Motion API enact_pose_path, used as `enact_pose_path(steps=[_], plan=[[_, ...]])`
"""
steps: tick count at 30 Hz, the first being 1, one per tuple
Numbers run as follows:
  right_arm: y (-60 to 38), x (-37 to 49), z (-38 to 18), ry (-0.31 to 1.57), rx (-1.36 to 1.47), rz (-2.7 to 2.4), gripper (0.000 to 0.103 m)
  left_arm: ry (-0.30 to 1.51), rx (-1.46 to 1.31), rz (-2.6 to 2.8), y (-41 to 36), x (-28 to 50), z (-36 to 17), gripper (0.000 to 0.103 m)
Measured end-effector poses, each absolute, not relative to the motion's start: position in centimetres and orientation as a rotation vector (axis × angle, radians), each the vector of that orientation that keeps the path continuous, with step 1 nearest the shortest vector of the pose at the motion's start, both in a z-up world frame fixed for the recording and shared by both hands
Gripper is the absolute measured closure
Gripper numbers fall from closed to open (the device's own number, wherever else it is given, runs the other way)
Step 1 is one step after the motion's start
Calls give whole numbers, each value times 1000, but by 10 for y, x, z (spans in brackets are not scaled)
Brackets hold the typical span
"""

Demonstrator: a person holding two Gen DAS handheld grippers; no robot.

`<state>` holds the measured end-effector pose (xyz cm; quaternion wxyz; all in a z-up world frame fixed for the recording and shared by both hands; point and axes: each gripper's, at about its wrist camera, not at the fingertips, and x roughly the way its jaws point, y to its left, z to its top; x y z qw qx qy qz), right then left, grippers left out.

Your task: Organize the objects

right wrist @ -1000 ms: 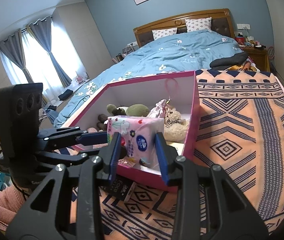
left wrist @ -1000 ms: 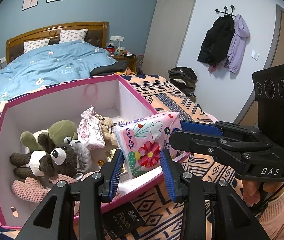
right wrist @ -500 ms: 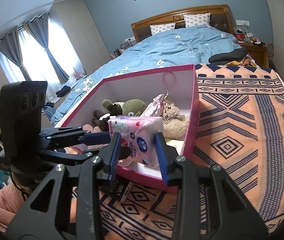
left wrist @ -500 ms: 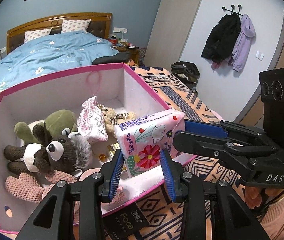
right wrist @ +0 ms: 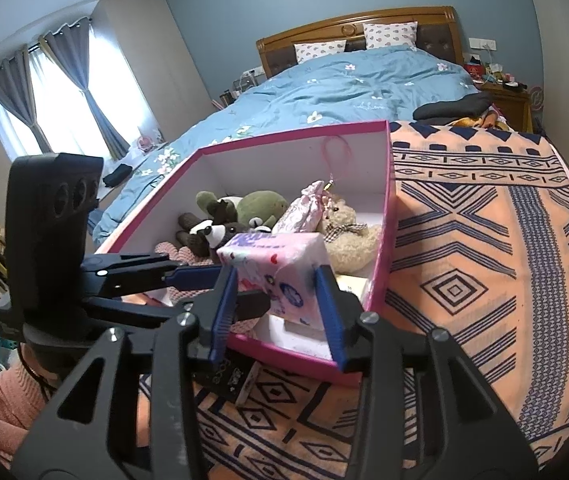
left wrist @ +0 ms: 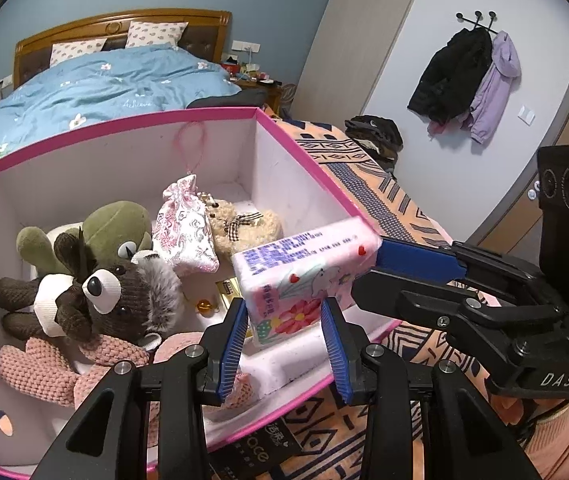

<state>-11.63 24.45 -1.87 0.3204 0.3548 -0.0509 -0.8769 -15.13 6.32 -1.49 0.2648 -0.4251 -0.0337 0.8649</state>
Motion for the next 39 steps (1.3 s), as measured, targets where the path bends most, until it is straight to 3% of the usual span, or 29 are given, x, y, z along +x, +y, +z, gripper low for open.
enact_pose_path(steps=[14,21,24,28,31,39], plan=[[248,-111,-16,-156,888,-2329,60,-60,-1115,2419,59,-149,-14,65],[251,-93,-10,-166,839,-2277,60,17,-925,2518,50,-112,13,47],[252,-82,-6,-165,807,-2249,60,40,-860,2544,43,-95,22,45],[251,-67,-6,-166,782,-2205,58,59,-782,2582,32,-69,28,25],[249,-59,-13,-167,792,-2169,54,61,-751,2600,23,-52,28,21],[239,-59,-57,-171,935,-2116,53,-49,-829,2617,3,-33,7,20]])
